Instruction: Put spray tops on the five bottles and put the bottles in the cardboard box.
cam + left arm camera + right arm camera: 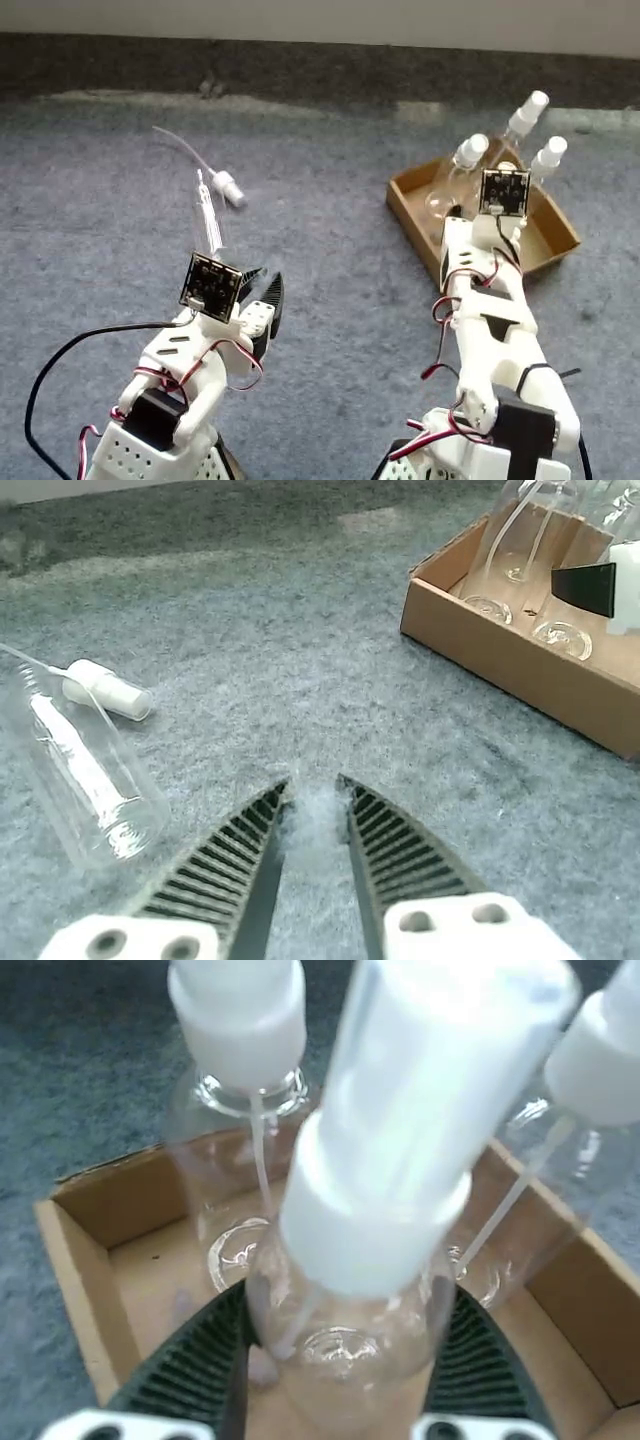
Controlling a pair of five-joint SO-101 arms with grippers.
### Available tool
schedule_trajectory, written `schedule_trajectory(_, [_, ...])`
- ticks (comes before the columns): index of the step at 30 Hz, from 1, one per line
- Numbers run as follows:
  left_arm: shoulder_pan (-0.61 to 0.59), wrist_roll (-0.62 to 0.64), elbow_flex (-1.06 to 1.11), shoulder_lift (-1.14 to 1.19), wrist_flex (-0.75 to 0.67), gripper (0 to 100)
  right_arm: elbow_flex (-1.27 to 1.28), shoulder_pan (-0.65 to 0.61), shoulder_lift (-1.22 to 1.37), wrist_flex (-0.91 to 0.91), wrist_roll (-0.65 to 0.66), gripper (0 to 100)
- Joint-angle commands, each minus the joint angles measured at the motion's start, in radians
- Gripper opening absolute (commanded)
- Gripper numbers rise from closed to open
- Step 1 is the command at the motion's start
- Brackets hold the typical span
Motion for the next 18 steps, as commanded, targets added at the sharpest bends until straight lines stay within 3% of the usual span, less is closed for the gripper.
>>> schedule_trajectory(1, [-0.016, -0.011, -0.008, -0.013, -0.002, 5, -0.047, -0.013, 0.016, -0.028, -0.04, 12.3])
schedule_trajectory(4, [-0.016, -0.011, -0.008, -0.013, -0.002, 5, -0.084, -0.01, 0.044, -0.028, -0.097, 12.3])
schedule_trajectory(18, [-0.016, -0.011, -0.007, -0.013, -0.002, 5, -0.185, -0.01, 0.176, -0.028, -0.109, 12.3])
